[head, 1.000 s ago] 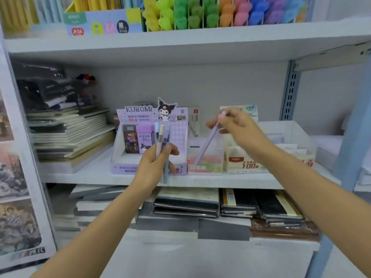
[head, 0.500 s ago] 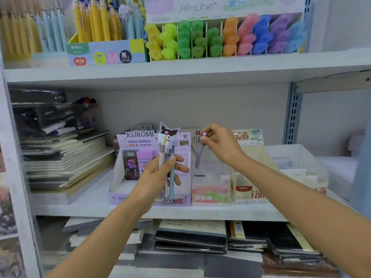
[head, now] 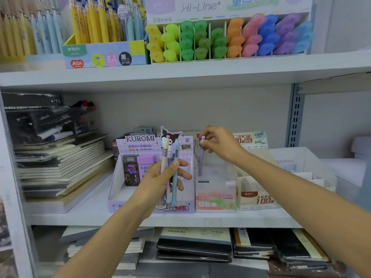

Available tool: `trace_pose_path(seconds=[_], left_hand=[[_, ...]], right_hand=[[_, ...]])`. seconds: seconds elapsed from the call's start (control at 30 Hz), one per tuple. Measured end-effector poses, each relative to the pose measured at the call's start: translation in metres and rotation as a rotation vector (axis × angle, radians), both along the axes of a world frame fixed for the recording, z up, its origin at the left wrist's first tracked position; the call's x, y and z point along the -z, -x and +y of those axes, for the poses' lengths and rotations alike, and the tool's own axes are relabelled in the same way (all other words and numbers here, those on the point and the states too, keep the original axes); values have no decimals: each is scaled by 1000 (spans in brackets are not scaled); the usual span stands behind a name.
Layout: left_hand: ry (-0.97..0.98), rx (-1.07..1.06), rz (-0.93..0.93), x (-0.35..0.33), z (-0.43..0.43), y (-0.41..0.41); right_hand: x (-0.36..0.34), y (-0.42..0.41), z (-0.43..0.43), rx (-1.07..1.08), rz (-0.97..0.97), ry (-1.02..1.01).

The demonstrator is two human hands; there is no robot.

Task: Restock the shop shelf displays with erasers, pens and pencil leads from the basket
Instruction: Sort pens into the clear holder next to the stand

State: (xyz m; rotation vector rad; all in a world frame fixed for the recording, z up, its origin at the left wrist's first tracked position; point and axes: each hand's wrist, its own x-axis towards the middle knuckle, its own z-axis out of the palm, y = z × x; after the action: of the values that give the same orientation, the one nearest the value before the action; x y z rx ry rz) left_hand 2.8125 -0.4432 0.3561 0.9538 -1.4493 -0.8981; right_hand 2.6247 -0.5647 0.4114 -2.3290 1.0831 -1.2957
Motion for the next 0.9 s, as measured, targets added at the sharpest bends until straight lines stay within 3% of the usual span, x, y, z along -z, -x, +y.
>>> trace_pose_path(seconds=[0.4, 0.47, 0.6, 0.73, 0.9], left_hand=[[-4, 16, 60, -1, 7, 6], [5, 12, 66, -2, 9, 7], [27, -14, 108, -4, 11, 8], [56, -6, 92, -6, 11, 20], [25, 17, 98, -4, 12, 25]], right_hand=[[1, -9, 2, 140, 111, 69], [-5, -4, 10, 137, 55, 75], [-13, 6, 39, -94, -259, -119], [-7, 3, 67, -413, -187, -342], [-8, 9, 71, -442, -333, -391]])
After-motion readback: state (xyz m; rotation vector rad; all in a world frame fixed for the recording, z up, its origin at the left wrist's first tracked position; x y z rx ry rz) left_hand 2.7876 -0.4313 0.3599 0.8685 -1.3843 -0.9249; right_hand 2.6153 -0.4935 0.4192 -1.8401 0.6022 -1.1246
